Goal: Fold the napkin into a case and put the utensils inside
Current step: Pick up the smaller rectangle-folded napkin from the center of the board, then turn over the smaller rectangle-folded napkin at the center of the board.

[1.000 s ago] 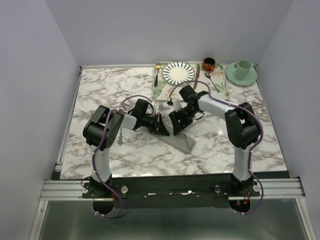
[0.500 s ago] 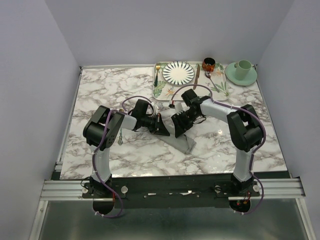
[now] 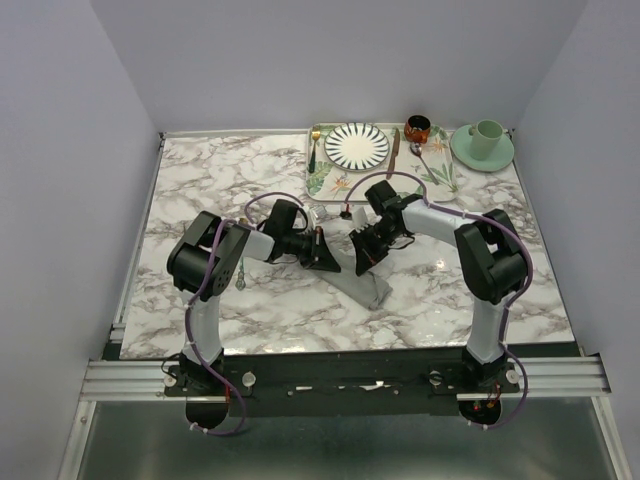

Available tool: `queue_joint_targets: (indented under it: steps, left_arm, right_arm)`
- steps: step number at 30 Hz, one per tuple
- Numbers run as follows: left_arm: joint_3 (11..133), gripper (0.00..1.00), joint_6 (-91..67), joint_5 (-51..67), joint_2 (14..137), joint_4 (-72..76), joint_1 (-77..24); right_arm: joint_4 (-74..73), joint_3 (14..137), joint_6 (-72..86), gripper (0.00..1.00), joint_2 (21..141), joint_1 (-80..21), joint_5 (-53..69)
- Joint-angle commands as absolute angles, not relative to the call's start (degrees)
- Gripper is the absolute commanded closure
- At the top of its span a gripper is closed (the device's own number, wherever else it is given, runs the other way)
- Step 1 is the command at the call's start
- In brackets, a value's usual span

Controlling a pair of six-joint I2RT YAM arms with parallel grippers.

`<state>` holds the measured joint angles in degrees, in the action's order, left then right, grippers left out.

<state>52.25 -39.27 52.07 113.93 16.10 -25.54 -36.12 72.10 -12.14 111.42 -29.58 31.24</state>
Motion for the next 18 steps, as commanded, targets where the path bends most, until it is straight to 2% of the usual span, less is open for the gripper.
queue_joint_targets:
  steps: [1, 3, 4, 10, 18]
  left_arm:
    - [49.83, 0.89, -38.4, 47.28, 113.83, 16.34, -25.58]
    - [49.92, 0.8, -38.5, 48.59, 111.2, 17.4, -25.31]
    - [50.1, 0.72, -38.24, 48.95, 110.14, 17.4, -25.14]
    - [51.94, 0.52, -34.46, 51.32, 100.29, 12.23, -21.1]
    - [53.0, 0.45, -24.18, 49.4, 90.54, -2.81, -13.98]
  right_arm:
    - [-40.52, 71.02, -13.71, 0.99, 112.42, -29.44, 29.88]
    - [-40.43, 70.66, -14.23, 0.99, 110.66, -29.44, 28.49]
    - [-40.34, 70.4, -14.41, 0.99, 110.22, -29.44, 27.69]
    - [-39.73, 70.14, -16.96, 0.99, 105.56, -29.44, 21.72]
    - [-37.45, 70.14, -21.26, 0.99, 101.78, -29.53, 11.96]
